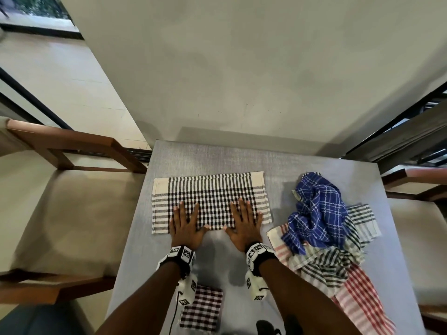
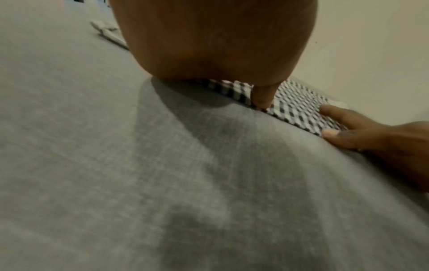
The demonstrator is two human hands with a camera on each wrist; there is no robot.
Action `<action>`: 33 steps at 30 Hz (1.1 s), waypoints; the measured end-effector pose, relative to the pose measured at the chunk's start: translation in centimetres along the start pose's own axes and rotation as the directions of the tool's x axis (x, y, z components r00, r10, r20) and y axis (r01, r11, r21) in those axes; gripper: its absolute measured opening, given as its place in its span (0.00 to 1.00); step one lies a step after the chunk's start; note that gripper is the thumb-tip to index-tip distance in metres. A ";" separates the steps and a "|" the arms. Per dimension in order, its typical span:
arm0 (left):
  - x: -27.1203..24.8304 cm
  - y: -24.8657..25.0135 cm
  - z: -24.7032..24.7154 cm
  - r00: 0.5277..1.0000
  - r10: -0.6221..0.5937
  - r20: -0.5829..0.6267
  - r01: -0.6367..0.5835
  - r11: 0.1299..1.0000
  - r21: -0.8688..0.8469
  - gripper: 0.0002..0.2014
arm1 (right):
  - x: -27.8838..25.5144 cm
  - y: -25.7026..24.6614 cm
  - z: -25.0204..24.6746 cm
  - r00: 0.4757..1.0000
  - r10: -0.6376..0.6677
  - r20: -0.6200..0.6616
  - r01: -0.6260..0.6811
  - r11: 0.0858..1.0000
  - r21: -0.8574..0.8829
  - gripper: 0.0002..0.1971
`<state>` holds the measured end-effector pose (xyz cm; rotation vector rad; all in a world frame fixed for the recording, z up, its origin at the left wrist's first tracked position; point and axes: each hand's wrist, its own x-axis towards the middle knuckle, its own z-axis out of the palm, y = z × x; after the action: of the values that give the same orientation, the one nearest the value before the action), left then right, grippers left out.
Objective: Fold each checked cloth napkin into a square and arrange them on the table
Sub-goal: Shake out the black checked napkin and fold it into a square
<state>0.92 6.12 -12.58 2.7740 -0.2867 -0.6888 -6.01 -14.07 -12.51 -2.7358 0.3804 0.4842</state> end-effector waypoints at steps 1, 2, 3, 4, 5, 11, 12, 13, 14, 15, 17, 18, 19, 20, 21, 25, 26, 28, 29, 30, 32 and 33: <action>-0.2 -0.7 -0.2 1.000 0.000 -0.009 0.000 1.000 0.003 0.40 | -0.2 0.6 -0.1 1.000 0.011 -0.011 -0.011 1.000 0.013 0.41; -0.3 -1.6 -0.3 1.000 0.014 -0.018 -0.014 1.000 0.018 0.38 | -0.4 1.3 -0.2 1.000 0.017 -0.017 -0.016 1.000 0.020 0.40; -0.4 -2.5 -0.6 0.999 0.035 -0.023 -0.034 0.999 0.038 0.37 | -0.8 2.0 -0.3 1.000 0.012 -0.020 -0.012 1.000 0.021 0.39; -0.5 -3.4 -0.9 0.998 0.053 -0.023 -0.052 0.997 0.058 0.36 | -0.9 2.8 -0.4 1.000 -0.003 -0.024 0.003 1.000 0.017 0.38; -0.6 -4.2 -1.2 0.997 0.068 -0.022 -0.066 0.995 0.078 0.35 | -1.1 3.4 -0.7 0.999 -0.021 -0.030 0.021 1.000 0.005 0.37; -1.1 -7.4 -2.6 0.994 0.038 -0.107 -0.025 0.992 0.124 0.33 | -1.0 3.5 -2.7 0.970 0.061 -0.234 -0.025 0.988 0.151 0.31; -1.2 -7.7 -2.7 0.992 0.009 -0.125 0.008 0.992 0.129 0.34 | -0.9 3.3 -3.1 0.956 0.122 -0.266 -0.079 0.983 0.167 0.28; -1.4 -8.2 -2.9 0.992 -0.006 -0.128 0.025 0.988 0.151 0.34 | -0.9 3.0 -3.7 0.941 0.186 -0.282 -0.138 0.974 0.181 0.26; -1.5 -8.5 -3.2 0.993 -0.006 -0.114 0.027 0.983 0.183 0.35 | -0.8 2.8 -4.2 0.925 0.252 -0.284 -0.203 0.960 0.191 0.25; -1.6 -8.9 -3.4 0.995 0.000 -0.101 0.021 0.978 0.206 0.36 | -0.8 2.6 -4.7 0.908 0.322 -0.266 -0.277 0.941 0.193 0.26; -1.5 -8.7 -4.2 0.993 0.006 -0.116 0.019 0.976 0.218 0.39 | -0.8 2.3 -5.7 0.872 0.453 -0.187 -0.422 0.887 0.186 0.27; -1.3 -8.0 -4.8 0.990 -0.004 -0.141 0.033 0.978 0.204 0.40 | -0.7 2.2 -6.2 0.852 0.504 -0.141 -0.477 0.859 0.188 0.28; -0.8 -7.0 -5.3 0.987 -0.015 -0.161 0.045 0.982 0.183 0.41 | -0.6 2.1 -6.4 0.832 0.547 -0.087 -0.523 0.828 0.204 0.29; -0.1 -5.7 -5.9 0.986 -0.017 -0.169 0.046 0.984 0.171 0.40 | -0.4 2.0 -6.6 0.812 0.582 -0.046 -0.555 0.794 0.248 0.29; 0.7 -4.2 -6.6 0.987 0.001 -0.161 0.027 0.984 0.175 0.38 | -0.2 1.9 -7.1 0.786 0.618 -0.012 -0.585 0.750 0.309 0.29; 4.2 3.7 -9.9 0.955 0.297 -0.024 -0.283 0.928 0.243 0.25 | 0.8 2.3 -8.0 0.688 0.710 0.154 -0.688 0.569 0.451 0.32; 5.0 6.2 -10.7 0.918 0.394 0.044 -0.392 0.885 0.253 0.22 | 1.1 2.8 -8.0 0.690 0.701 0.181 -0.686 0.552 0.474 0.32; 7.0 11.2 -11.8 0.840 0.509 0.190 -0.542 0.804 0.243 0.18 | 1.0 3.3 -8.6 0.707 0.666 0.235 -0.671 0.529 0.519 0.28; 8.0 13.4 -12.2 0.812 0.527 0.253 -0.580 0.781 0.234 0.17 | 0.9 3.4 -9.1 0.725 0.643 0.245 -0.653 0.531 0.539 0.25; 9.0 15.6 -12.3 0.783 0.541 0.306 -0.614 0.751 0.243 0.18 | 0.7 3.7 -9.2 0.734 0.635 0.241 -0.639 0.526 0.560 0.23; 10.9 19.4 -11.6 0.732 0.564 0.381 -0.675 0.676 0.295 0.23 | 0.4 4.0 -9.4 0.725 0.650 0.229 -0.624 0.477 0.619 0.19; 11.8 21.1 -11.1 0.694 0.591 0.412 -0.718 0.610 0.335 0.26 | 0.2 4.2 -9.4 0.718 0.662 0.216 -0.620 0.468 0.630 0.18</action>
<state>13.80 -14.42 -1.80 2.6239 -1.6624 -0.8465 -4.51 -21.40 -5.37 -1.8037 1.3544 0.3336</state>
